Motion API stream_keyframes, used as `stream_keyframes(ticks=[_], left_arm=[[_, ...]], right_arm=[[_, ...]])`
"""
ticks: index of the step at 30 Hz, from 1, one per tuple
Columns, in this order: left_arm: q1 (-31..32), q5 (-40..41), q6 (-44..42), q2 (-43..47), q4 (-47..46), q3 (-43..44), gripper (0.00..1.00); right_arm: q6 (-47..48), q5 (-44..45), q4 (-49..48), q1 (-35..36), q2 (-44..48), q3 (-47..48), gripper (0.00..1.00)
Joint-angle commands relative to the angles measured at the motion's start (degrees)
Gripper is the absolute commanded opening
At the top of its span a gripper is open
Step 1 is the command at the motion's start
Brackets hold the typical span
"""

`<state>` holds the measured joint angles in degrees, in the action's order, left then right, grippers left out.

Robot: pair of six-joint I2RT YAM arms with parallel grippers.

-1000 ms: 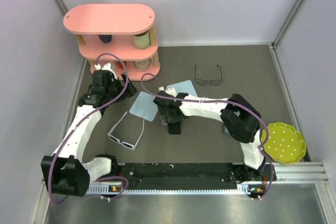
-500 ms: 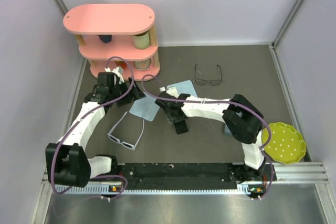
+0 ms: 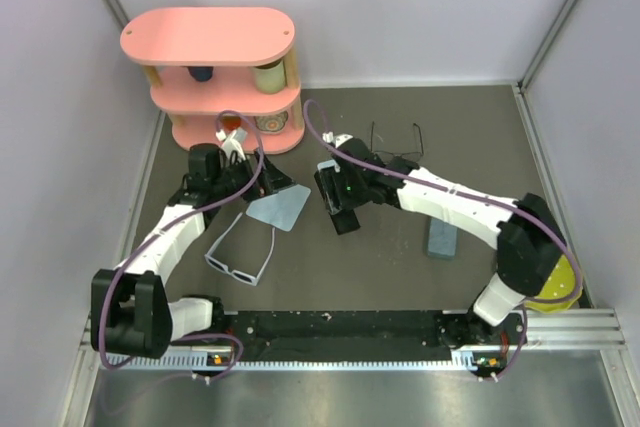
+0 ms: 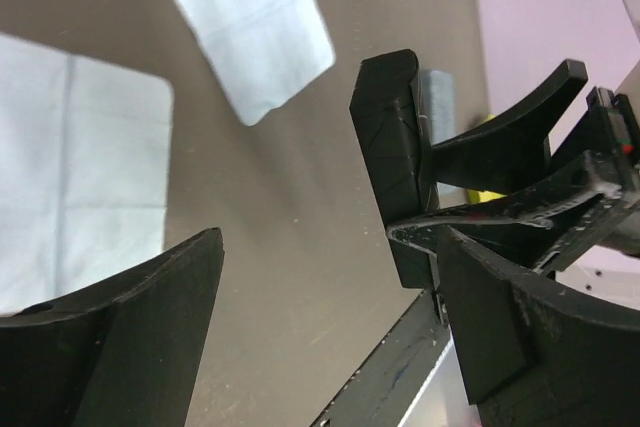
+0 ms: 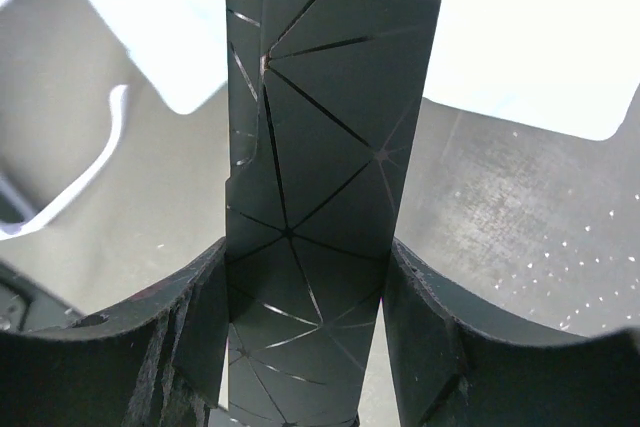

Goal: Organize the sunglasses
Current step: Open the sunglasses case and the sunglasses case.

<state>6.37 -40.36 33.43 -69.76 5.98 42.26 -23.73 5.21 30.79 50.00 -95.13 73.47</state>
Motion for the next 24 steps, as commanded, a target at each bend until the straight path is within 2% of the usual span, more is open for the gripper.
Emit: stream_keyframes(ticks=[1, 6, 12, 24], left_arm=[[0.9, -8.8, 5.9, 2.4, -16.4, -2.3, 0.92], [2.2, -10.3, 13.1, 2.4, -28.5, -4.5, 0.92], [3.0, -8.5, 14.2, 0.4, -29.4, -4.3, 0.91], [5.6, -4.9, 12.4, -1.1, -28.7, -4.4, 0.67]], right_arm=[[3.2, -7.8, -4.3, 0.1, 5.6, 1.6, 0.0], [3.7, -12.6, -6.0, 0.0, 7.4, 2.0, 0.0], [3.8, -15.1, -8.3, 0.1, 8.5, 1.1, 0.0], [3.4, -15.1, -9.5, 0.1, 8.6, 1.1, 0.0]])
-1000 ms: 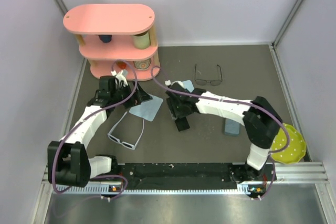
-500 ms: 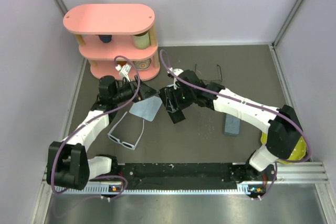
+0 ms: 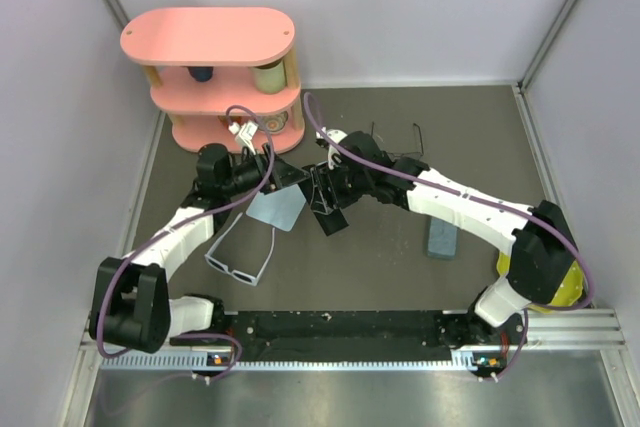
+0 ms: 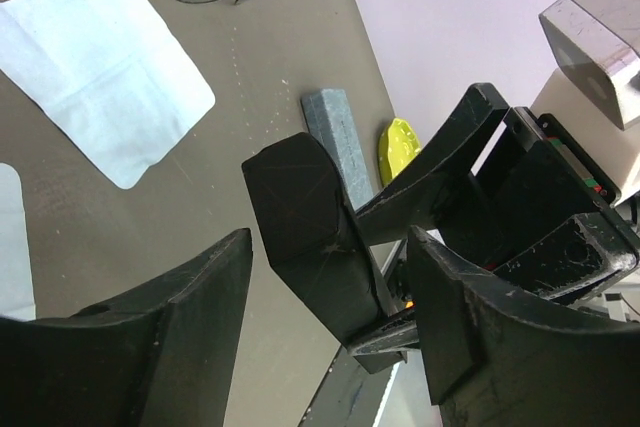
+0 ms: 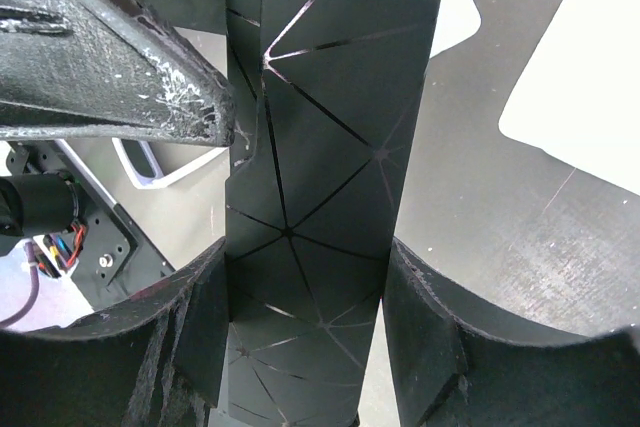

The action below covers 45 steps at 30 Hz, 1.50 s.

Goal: Organize the sunglasses
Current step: Open the sunglasses case and the sunglasses case.

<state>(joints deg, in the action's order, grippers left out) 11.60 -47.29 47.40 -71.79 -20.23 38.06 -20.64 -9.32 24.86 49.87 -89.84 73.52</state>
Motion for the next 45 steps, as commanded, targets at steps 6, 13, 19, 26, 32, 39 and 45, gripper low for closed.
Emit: stream_keyframes(ticks=[6, 13, 19, 26, 32, 39, 45], left_arm=[[0.4, 1.0, -0.6, 2.5, -6.9, -0.8, 0.54], [0.6, -1.4, 1.6, 1.8, -11.7, -1.6, 0.38], [0.5, -2.0, 0.2, 2.4, -11.6, -2.4, 0.24], [0.5, -2.1, -4.2, 3.5, -9.2, -3.7, 0.13], [0.6, -2.5, -7.2, 3.5, -7.0, -3.8, 0.12], [0.5, -0.4, -8.7, 1.6, -3.8, -4.8, 0.16], [0.7, 0.8, -9.9, -5.2, -3.4, -6.9, 0.16]], right_arm=[[0.5, -1.3, -4.3, 0.0, 4.3, 0.6, 0.0], [0.2, -4.0, -5.3, -0.6, 5.6, 0.3, 0.0], [-0.6, -4.3, -5.5, -1.2, 7.1, -0.4, 0.0], [-1.6, -7.4, -7.1, -2.6, 9.7, -2.7, 0.0], [-1.2, -11.1, -8.3, -2.9, 11.3, -4.8, 0.0], [-1.9, -11.6, -8.3, -3.8, 12.8, -8.1, 0.0], [-3.4, -13.5, -8.4, -5.0, 10.5, -9.4, 0.0]])
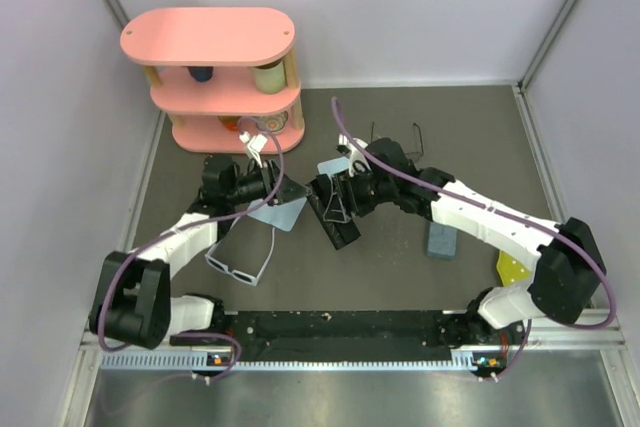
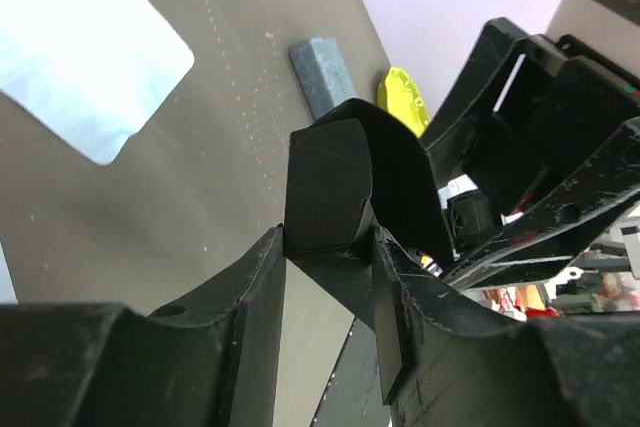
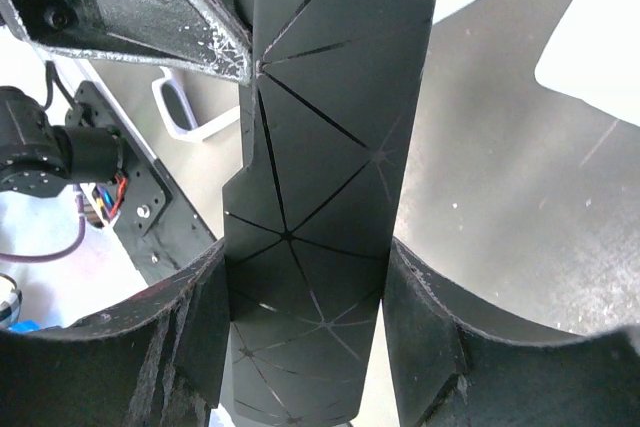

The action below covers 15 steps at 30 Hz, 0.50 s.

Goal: Organize the sunglasses
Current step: Open the sunglasses case and the sunglasses case.

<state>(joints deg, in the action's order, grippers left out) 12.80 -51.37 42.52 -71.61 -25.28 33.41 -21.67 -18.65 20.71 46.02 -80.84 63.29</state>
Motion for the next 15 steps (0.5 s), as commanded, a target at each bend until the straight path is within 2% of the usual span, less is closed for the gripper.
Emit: stream_keyframes(ticks=[1, 11, 15], left_arm=[[-0.3, 5.1, -5.0, -6.3, 1.5, -2.6, 0.17], [0.5, 12.3, -7.0, -14.5, 5.5, -2.4, 0.24], [1.8, 16.4, -9.0, -16.4, 11.7, 0.0, 0.27]], right_arm=[[-3.2, -4.8, -4.2, -1.6, 0.3, 0.8, 0.0], [-6.4, -5.8, -5.1, -4.0, -8.3, -1.2, 0.0], [-6.2, -4.6, -5.6, -4.0, -12.8, -1.4, 0.0]])
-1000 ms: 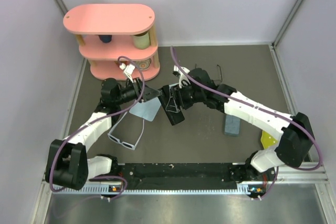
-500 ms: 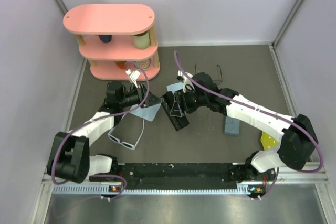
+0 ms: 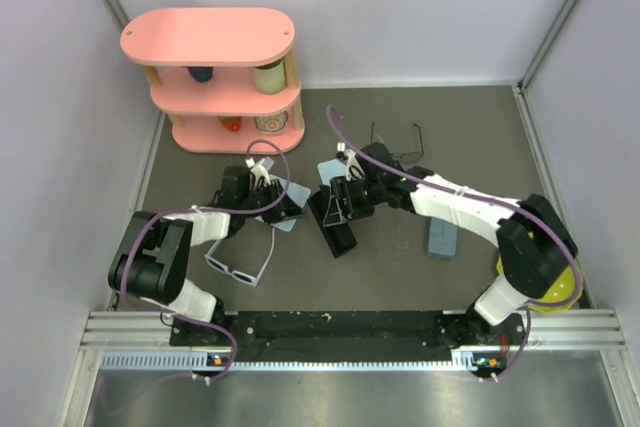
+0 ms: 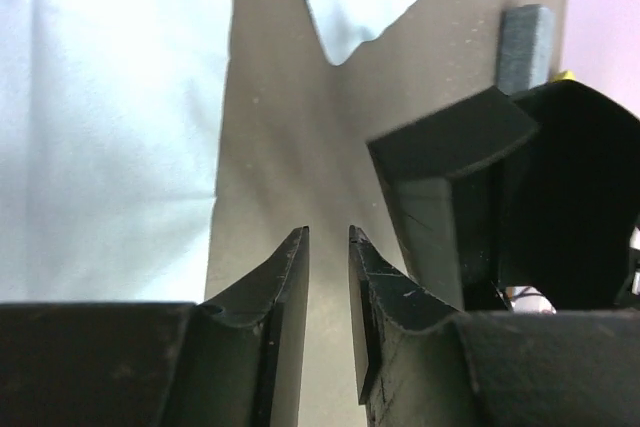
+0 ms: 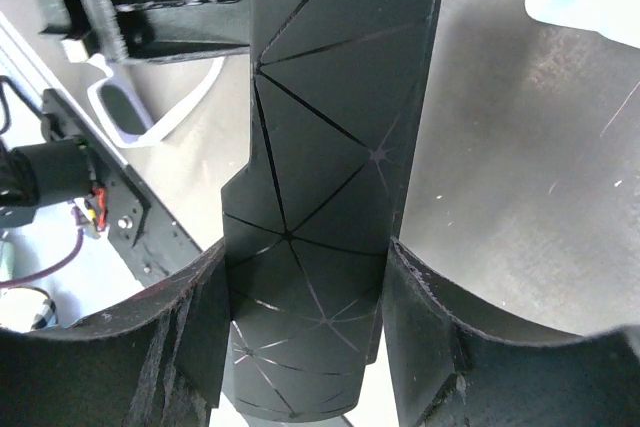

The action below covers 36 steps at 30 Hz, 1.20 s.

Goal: Organize the sunglasses
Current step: Open the sunglasses case and the sunglasses case.

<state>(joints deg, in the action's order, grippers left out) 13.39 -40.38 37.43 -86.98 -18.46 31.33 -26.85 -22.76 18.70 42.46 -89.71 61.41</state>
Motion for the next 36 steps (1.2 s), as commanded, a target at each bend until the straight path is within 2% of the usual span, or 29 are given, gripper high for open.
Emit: stream_keyframes(ticks=[1, 6, 10, 17, 20, 25, 30, 33, 36], left_arm=[[1.4, 5.8, -4.0, -1.3, 5.3, 3.0, 0.27], [2.0, 6.5, -3.6, 1.4, 6.2, 4.3, 0.33], [2.3, 5.5, -3.2, 3.2, 5.0, 3.9, 0.43], [5.9, 4.6, -2.3, -1.8, 4.1, 5.8, 0.41], [7.6, 6.4, -3.5, -4.1, 7.7, 9.0, 0.4], [9.5, 14.2, -4.6, -6.8, 20.2, 14.5, 0.4], [10.8, 18.7, -4.3, -8.3, 25.6, 16.3, 0.41], [11.1, 20.2, -3.9, -8.1, 27.1, 16.7, 0.45], [11.2, 21.6, -4.7, -7.0, 28.9, 17.2, 0.58]], right_arm=[[-1.0, -0.1, -3.8, -0.4, -4.5, 0.6, 0.0], [-1.1, 1.1, -3.8, -0.5, -7.8, 1.4, 0.0], [-1.3, -0.2, -4.5, -0.4, -9.9, 1.8, 0.0], [-2.9, -4.9, -8.0, -0.5, -12.5, 1.7, 0.0], [-3.5, -5.2, -8.7, -0.6, -12.7, 1.4, 0.0], [-4.0, -5.4, -9.6, -1.1, -13.1, 0.8, 0.0], [-4.4, -4.7, -10.0, -1.5, -13.4, 0.5, 0.0], [-4.4, -4.5, -10.2, -1.7, -13.6, 0.3, 0.0], [-4.5, -4.5, -10.5, -1.9, -13.6, 0.0, 0.0]])
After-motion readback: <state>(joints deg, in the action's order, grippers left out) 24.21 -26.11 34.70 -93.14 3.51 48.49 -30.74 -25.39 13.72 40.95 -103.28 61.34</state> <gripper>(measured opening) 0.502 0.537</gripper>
